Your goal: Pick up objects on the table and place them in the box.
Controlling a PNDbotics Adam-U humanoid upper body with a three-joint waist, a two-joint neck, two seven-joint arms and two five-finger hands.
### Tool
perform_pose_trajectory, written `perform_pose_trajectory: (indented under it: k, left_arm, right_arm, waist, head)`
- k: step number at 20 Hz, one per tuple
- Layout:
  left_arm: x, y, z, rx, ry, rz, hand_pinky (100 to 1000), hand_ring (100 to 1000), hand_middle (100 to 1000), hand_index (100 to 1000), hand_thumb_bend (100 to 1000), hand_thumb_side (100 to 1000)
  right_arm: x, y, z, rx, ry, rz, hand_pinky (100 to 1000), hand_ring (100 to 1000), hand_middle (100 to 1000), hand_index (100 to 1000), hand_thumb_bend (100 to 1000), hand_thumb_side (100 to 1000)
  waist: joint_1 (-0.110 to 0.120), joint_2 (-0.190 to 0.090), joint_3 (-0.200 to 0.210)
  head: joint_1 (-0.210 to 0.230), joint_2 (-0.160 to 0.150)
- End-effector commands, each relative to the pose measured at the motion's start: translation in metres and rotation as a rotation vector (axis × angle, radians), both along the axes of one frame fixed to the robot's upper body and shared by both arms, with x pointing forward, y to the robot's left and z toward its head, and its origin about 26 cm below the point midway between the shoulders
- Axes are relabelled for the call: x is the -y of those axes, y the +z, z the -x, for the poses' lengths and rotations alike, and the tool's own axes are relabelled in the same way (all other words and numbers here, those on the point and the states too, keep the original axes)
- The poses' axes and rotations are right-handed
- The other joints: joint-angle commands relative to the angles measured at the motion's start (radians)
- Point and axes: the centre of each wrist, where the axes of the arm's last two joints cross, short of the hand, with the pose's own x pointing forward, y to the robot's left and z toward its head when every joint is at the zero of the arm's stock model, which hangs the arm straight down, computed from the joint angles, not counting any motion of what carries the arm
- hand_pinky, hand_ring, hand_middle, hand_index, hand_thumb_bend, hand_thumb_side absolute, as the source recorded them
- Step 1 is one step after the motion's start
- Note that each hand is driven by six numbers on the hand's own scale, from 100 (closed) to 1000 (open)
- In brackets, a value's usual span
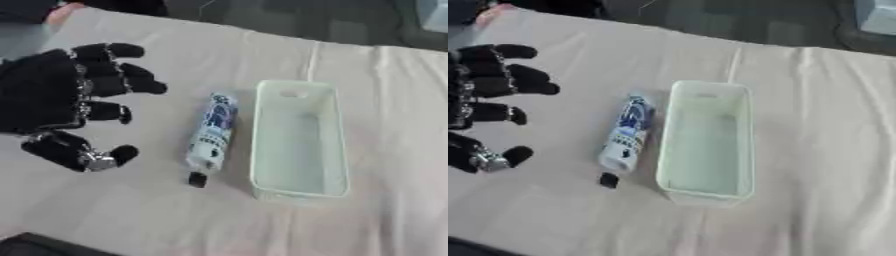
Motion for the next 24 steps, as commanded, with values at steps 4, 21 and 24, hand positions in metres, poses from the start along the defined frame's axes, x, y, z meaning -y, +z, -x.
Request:
perform_pose_trajectory:
  k: [4,21,24]
  left_arm:
    - [0.002,0.014,0.001,0.117,0.03,-0.132,939,810,826,472,169,672]
    - [0.013,0.02,-0.004,0.068,0.009,-0.143,961,850,862,611,310,683]
    - [0.013,0.021,-0.006,0.063,0.002,-0.136,960,852,866,624,322,685]
  right_arm:
    - [0.002,0.012,0.0,0.15,-0.048,0.053,167,323,433,569,100,1000]
    - [-0.002,0.019,-0.003,0.152,-0.022,0.046,167,323,434,571,100,1000]
    - [-0.002,0.019,-0.003,0.151,-0.02,0.045,167,323,434,571,100,1000]
  waist:
    - [0.007,-0.007,-0.006]
    - [0.011,0.004,-0.035]
    - [0.01,0.005,-0.037]
  head:
    - [0.017,-0.001]
    - [0.025,-0.001]
    - [0.025,-0.001]
